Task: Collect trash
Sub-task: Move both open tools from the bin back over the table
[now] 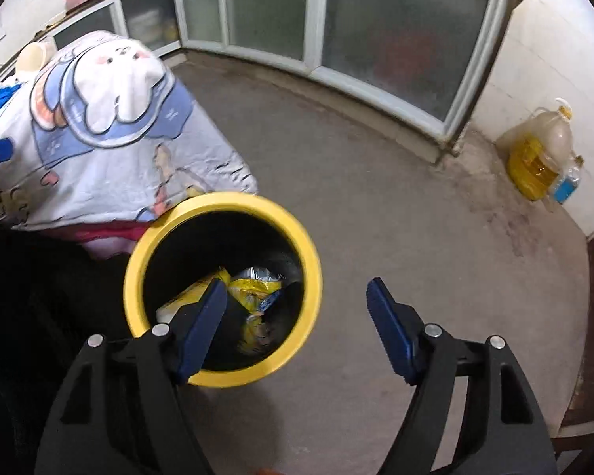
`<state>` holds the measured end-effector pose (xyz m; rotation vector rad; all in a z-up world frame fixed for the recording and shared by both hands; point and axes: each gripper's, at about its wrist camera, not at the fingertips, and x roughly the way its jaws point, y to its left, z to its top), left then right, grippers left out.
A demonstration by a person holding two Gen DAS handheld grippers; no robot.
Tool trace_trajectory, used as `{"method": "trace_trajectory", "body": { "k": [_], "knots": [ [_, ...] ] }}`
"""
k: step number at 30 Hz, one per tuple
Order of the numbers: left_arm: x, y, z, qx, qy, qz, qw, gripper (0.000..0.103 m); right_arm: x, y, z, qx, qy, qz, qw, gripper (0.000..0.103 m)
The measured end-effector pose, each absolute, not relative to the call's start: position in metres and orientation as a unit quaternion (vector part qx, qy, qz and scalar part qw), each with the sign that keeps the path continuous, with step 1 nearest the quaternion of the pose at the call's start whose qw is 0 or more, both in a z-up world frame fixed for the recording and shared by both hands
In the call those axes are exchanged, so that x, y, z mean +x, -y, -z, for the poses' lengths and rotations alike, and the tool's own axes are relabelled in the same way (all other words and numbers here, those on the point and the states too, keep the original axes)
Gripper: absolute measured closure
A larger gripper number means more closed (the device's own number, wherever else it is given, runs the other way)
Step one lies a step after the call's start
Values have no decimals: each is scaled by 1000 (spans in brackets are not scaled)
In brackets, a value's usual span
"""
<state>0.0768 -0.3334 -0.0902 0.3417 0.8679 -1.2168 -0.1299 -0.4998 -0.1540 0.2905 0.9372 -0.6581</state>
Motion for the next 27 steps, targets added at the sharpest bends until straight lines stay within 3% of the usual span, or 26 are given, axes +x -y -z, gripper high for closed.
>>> {"method": "trace_trajectory", "body": {
  "k": [6,11,18,27],
  "knots": [
    [81,287,53,112,-364,540,751,11,-140,508,127,146,-394,325,847,29],
    [81,213,11,93,-316,499,802,8,-128,495,88,124,-341,296,883,12],
    [88,102,-17,121,-256,344,895,8,-69,452,37,101,-288,217,927,12],
    [128,-9,-17,84,-294,161,938,8,38,382,0,37,-251,132,958,11]
  ]
}}
